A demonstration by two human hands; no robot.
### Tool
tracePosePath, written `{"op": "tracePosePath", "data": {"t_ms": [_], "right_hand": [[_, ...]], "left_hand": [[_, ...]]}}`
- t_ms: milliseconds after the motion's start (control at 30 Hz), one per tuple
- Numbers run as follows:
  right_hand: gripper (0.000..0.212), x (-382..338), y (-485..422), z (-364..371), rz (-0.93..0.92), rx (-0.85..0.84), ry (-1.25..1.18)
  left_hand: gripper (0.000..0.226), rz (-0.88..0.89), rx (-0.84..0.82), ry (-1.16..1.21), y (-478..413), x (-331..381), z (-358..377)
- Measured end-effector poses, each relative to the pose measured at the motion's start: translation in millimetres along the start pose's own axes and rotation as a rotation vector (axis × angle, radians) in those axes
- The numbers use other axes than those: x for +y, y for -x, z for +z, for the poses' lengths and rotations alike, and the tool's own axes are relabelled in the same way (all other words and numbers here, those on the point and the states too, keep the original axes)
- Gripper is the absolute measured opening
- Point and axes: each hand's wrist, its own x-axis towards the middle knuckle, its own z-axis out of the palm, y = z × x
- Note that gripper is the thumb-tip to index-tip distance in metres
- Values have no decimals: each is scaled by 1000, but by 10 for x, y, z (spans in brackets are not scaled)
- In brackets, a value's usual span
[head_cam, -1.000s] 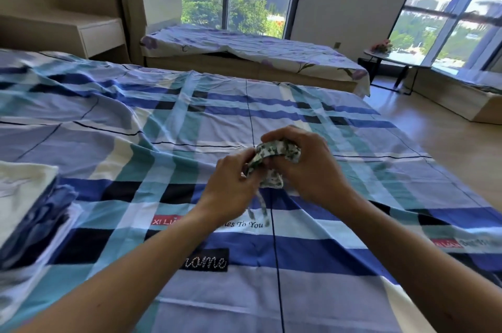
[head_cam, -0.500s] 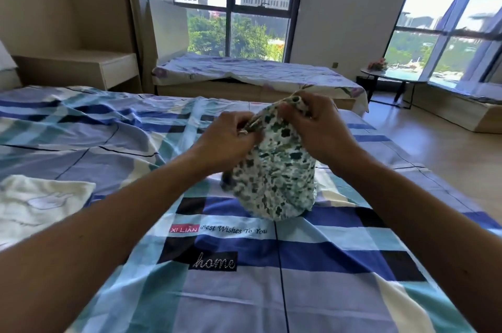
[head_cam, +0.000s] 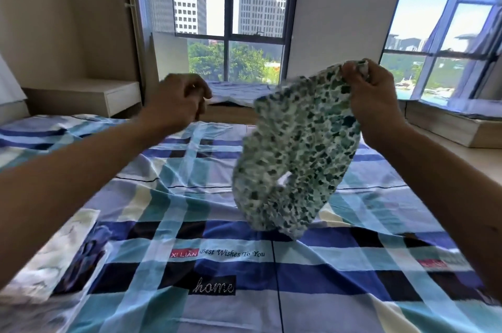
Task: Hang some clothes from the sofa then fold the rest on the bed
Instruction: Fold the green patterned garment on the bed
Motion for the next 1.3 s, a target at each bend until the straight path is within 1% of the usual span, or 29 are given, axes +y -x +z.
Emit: {"op": "tracePosePath", "data": {"t_ms": [33,67,133,167,200,267,300,367,400,433,467,533,567,600,667,733,800,867,900,933,1000,1067,1100,1133,1167,1200,1233,1267,1300], "right_hand": [[25,-17,-20,-24,35,-18,-31],[27,-45,-10,-26,68,-50,-61],[30,-89,44,12,108,-173,-82],[29,-116,96,45,113,-257,-82],[27,-143,156,93,109,-337,-72],[24,-200,261,178,84,-452,-43],[24,-229,304,203,71,-497,-40],[24,-295,348,201,46,-581,-38],[23,-333,362,181,35,-612,-33],[23,-356,356,145,25,-626,-29],[23,-368,342,108,19,-622,-25],[23,-364,289,20,11,-570,14],[23,-351,259,-12,13,-533,39],[24,-328,230,-46,21,-496,53],[25,-277,213,-80,42,-443,78],[26,-213,208,-70,68,-398,165],[31,-160,213,-43,108,-351,248],[38,-148,247,2,155,-331,219],[37,-171,283,37,161,-329,187],[34,-219,332,82,152,-339,156],[23,-327,449,195,103,-418,65],[16,-385,532,281,72,-553,16],[17,-379,558,300,71,-613,25],[21,-370,574,304,70,-653,38],[22,-319,566,303,61,-639,36],[18,-270,561,297,57,-572,-5],[10,-210,551,290,48,-464,-69],[10,-142,543,276,47,-353,-136],[20,-67,535,261,58,-283,-200]], "left_hand": [[29,-29,-8,63,-16,46,-28],[26,-50,-56,112,-12,105,-30],[16,-53,-232,133,61,210,61],[25,-43,-320,107,139,262,164],[42,-16,-394,83,243,300,299],[71,45,-481,115,427,362,608],[79,70,-503,146,474,359,751],[91,119,-469,143,503,302,931],[90,122,-429,124,487,276,940],[82,107,-405,127,455,246,919],[68,78,-413,151,429,240,872],[40,16,-486,199,386,233,759],[33,-2,-508,213,363,232,697],[30,-3,-519,229,343,240,639],[32,-15,-514,281,300,267,539],[34,-83,-500,296,225,324,460],[33,-199,-495,281,142,414,425],[31,-356,-496,289,82,556,443],[26,-420,-506,312,69,634,463],[25,-468,-518,343,71,716,491],[34,-517,-532,436,79,848,543],[48,-500,-553,484,104,947,566],[51,-462,-562,452,106,957,574],[49,-421,-552,405,111,971,577],[44,-384,-509,370,102,968,577],[38,-348,-449,355,83,956,575],[31,-304,-395,348,55,941,561],[22,-258,-359,342,33,940,549],[15,-219,-345,335,21,949,535]]}}
